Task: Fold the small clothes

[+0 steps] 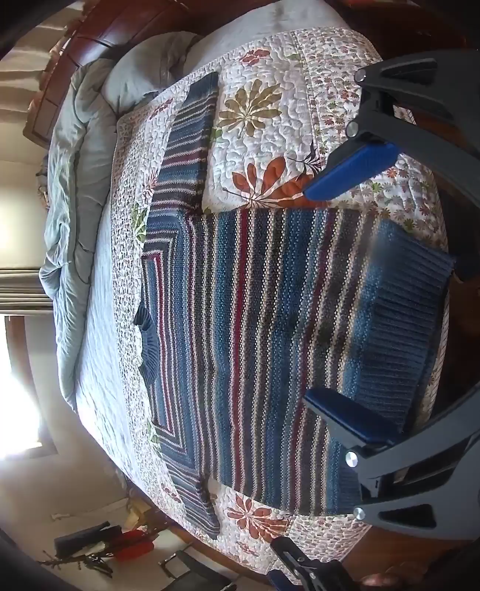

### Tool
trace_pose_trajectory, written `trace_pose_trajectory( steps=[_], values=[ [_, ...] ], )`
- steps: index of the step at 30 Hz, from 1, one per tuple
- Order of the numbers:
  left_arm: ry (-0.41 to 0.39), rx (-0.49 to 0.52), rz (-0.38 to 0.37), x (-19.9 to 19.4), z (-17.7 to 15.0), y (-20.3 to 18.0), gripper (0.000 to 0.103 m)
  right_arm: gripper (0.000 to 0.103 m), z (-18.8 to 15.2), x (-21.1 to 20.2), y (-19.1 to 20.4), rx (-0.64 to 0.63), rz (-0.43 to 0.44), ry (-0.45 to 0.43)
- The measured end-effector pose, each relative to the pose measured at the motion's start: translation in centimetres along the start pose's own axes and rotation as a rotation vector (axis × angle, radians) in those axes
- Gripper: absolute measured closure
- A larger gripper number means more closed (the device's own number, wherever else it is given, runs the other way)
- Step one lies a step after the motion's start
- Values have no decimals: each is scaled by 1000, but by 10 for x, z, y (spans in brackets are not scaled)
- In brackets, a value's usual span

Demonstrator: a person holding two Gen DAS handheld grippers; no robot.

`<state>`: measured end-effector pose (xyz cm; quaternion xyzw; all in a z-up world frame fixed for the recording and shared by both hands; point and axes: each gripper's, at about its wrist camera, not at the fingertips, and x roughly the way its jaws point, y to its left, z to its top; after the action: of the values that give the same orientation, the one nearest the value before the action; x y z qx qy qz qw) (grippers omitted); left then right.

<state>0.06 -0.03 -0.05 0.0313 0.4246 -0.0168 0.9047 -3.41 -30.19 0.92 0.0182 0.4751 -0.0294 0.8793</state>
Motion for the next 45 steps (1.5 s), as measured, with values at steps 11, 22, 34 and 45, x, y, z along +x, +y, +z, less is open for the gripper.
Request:
trace_pose_trajectory(
  steps=[11, 22, 34, 45],
  values=[
    [-10, -1, 1, 0, -3, 5, 4, 3, 3, -1, -2, 11, -6, -16],
    [-8, -9, 10, 1, -3, 6, 4, 3, 1, 0, -1, 4, -12, -14],
    [-10, -7, 12, 3, -3, 5, 4, 2, 0, 0, 0, 1, -11, -10],
    [-6, -9, 13, 3, -3, 5, 4, 2, 0, 0, 1, -2, -12, -11]
  ],
)
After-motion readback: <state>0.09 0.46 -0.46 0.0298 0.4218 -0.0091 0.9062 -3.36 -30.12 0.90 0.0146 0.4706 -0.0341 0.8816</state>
